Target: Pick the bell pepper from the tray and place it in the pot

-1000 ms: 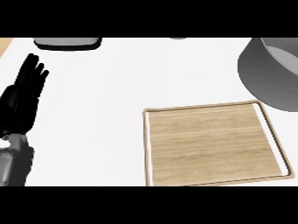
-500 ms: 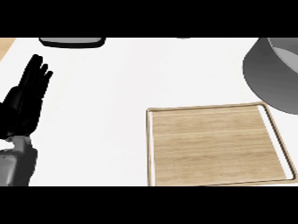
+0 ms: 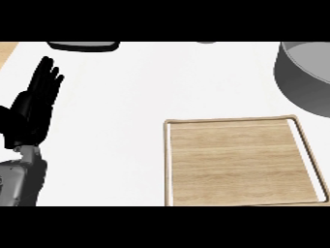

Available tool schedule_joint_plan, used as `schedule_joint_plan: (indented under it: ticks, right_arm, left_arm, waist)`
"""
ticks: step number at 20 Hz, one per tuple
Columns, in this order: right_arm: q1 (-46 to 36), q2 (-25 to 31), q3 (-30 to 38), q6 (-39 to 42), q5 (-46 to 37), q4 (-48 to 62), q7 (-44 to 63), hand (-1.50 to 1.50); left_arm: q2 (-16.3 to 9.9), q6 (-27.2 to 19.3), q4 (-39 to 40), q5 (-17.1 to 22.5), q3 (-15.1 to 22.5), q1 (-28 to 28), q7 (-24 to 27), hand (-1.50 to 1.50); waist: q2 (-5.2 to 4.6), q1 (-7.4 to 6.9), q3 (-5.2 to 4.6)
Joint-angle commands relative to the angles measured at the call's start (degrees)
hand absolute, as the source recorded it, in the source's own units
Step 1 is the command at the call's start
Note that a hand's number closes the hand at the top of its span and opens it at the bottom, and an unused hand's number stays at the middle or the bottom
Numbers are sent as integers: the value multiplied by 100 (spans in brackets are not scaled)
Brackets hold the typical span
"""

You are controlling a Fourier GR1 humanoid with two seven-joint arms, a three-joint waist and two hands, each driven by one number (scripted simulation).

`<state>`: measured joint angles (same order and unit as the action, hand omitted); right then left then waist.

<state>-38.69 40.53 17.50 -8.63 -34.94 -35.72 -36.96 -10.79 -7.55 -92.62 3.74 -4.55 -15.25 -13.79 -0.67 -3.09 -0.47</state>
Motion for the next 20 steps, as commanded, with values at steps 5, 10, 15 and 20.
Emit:
schedule_joint_plan:
  ticks: [5, 10, 15, 20]
  right_arm:
    - [-423, -242, 31, 469, -66, 1423, 138, -150]
    - [-626, -411, 115, 1297, 130, 1678, -171, -150]
    - [-827, -351, 898, 2180, 963, 1890, -579, -150]
    - [-922, 180, 1409, 3009, 1382, 2284, -591, -150]
  left_arm:
    - [-26, 144, 91, 87, -20, -74, 110, 0]
    - [41, 114, -7, 43, 99, -115, 8, 0]
    - [63, 77, -35, 52, 72, -13, -19, 0]
    - [-99, 182, -1, 158, -121, 4, 47, 0]
  waist:
    - [-136, -165, 79]
    - [-137, -239, 93]
    - [-82, -141, 103]
    - [-95, -100, 92]
